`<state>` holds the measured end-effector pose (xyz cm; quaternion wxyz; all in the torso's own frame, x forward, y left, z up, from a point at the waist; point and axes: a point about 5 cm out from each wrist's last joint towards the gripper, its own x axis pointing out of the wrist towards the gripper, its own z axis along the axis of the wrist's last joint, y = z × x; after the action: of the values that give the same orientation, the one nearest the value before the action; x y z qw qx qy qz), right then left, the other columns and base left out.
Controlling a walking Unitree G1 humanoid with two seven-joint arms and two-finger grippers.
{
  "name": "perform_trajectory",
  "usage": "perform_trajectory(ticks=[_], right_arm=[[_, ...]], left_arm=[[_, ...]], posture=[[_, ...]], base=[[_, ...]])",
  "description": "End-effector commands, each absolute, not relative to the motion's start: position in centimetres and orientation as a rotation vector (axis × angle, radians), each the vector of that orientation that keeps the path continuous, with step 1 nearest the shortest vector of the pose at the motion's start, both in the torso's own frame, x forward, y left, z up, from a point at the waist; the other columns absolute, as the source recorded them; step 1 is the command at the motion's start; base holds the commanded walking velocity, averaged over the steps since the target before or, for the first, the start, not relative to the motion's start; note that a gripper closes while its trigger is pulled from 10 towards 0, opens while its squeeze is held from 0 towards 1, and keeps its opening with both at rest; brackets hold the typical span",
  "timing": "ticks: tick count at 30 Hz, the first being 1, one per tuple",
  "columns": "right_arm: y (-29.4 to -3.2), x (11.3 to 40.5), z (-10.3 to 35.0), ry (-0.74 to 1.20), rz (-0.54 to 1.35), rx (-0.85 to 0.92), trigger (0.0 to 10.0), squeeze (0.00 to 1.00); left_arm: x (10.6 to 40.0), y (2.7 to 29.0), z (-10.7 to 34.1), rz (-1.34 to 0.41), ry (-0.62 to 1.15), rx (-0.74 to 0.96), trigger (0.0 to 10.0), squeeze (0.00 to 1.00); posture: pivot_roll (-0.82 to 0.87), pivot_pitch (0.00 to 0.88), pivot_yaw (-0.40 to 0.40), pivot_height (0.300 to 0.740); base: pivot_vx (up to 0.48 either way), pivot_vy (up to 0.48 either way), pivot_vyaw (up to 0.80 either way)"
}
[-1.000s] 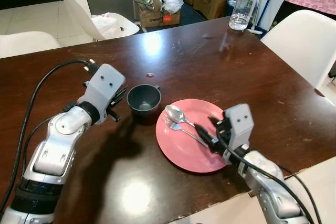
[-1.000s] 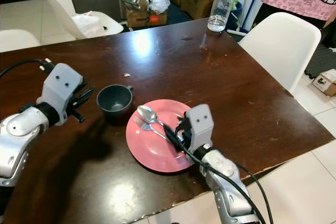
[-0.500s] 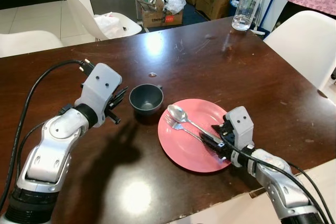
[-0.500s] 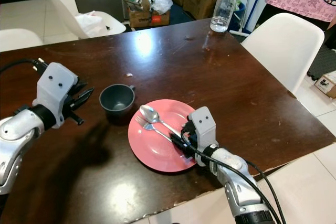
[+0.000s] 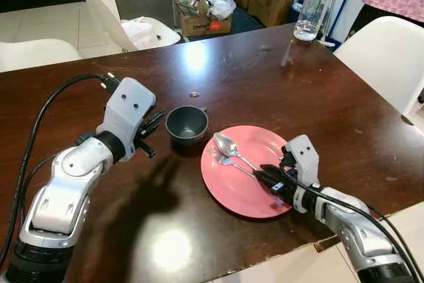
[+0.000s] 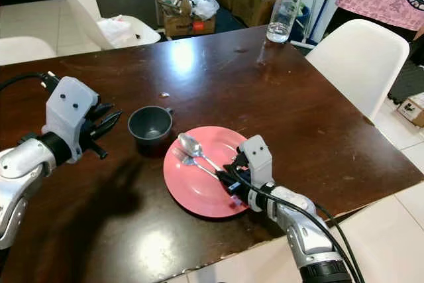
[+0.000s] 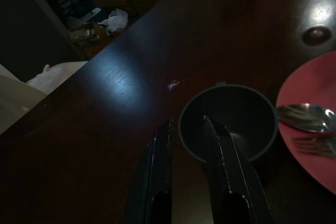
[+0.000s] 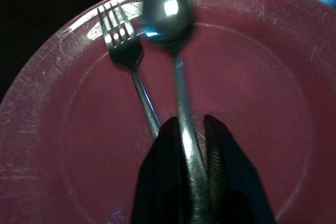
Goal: Setting the table
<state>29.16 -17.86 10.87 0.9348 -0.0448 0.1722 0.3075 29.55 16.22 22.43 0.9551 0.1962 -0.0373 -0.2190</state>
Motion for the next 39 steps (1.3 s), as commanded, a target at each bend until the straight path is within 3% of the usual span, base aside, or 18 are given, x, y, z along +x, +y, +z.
perform_trajectory(ticks=[1, 11, 18, 19, 20, 22, 28, 35, 37, 38, 39], right_arm=[[-18.5, 28.3, 8.6, 0.476, 0.612, -0.084, 0.0, 0.0], [-18.6, 28.4, 8.7, 0.476, 0.598, -0.078, 0.0, 0.0], [-18.0, 29.4, 12.4, 0.247, 0.576, -0.039, 0.0, 0.0], [-17.6, 29.6, 14.0, 0.163, 0.571, -0.026, 10.0, 0.0], [-17.6, 29.6, 14.0, 0.163, 0.571, -0.026, 10.0, 0.0], [-16.5, 29.5, 18.0, -0.021, 0.575, 0.011, 10.0, 0.0], [-14.9, 28.5, 20.4, -0.115, 0.633, 0.04, 10.0, 0.0], [-15.1, 28.4, 18.7, -0.039, 0.58, 0.06, 10.0, 0.0], [-15.9, 29.1, 16.7, 0.052, 0.479, 0.069, 10.0, 0.0], [-16.3, 29.4, 15.9, 0.086, 0.437, 0.074, 10.0, 0.15], [-16.8, 29.8, 15.2, 0.117, 0.389, 0.076, 10.0, 0.15]], left_arm=[[29.4, 16.2, 22.3, -0.443, -0.07, 0.384, 10.0, 0.0], [29.5, 16.0, 22.3, -0.437, -0.073, 0.377, 10.0, 0.0], [29.6, 15.7, 22.3, -0.432, -0.076, 0.371, 10.0, 0.0], [29.6, 15.7, 22.3, -0.431, -0.077, 0.369, 10.0, 0.0], [29.6, 15.7, 22.3, -0.431, -0.077, 0.369, 10.0, 0.0], [29.7, 15.5, 22.3, -0.433, -0.077, 0.364, 10.0, 0.0], [29.9, 15.1, 22.5, -0.447, -0.084, 0.361, 10.0, 0.0], [29.9, 15.1, 22.4, -0.449, -0.084, 0.359, 10.0, 0.0], [29.8, 14.9, 22.3, -0.452, -0.08, 0.357, 10.0, 0.0], [29.7, 14.9, 22.3, -0.454, -0.079, 0.356, 10.0, 0.0], [29.7, 14.8, 22.3, -0.456, -0.079, 0.356, 10.0, 0.0]], posture=[[-0.01, 0.073, 0.083, 0.74], [-0.01, 0.069, 0.082, 0.74], [-0.02, 0.071, 0.083, 0.74], [-0.02, 0.073, 0.086, 0.74], [-0.02, 0.073, 0.086, 0.74], [-0.03, 0.075, 0.092, 0.74], [-0.03, 0.081, 0.096, 0.74], [-0.03, 0.086, 0.092, 0.74], [-0.03, 0.092, 0.092, 0.74], [-0.03, 0.094, 0.093, 0.74], [-0.03, 0.094, 0.093, 0.74]], base=[[0.0, 0.0, 0.0], [0.0, 0.0, 0.0], [0.0, 0.0, 0.0], [0.0, 0.0, 0.0], [0.0, 0.0, 0.0], [0.0, 0.0, 0.0], [0.0, 0.0, 0.0], [0.0, 0.0, 0.0], [0.0, 0.0, 0.0], [0.0, 0.0, 0.0], [0.0, 0.0, 0.0]])
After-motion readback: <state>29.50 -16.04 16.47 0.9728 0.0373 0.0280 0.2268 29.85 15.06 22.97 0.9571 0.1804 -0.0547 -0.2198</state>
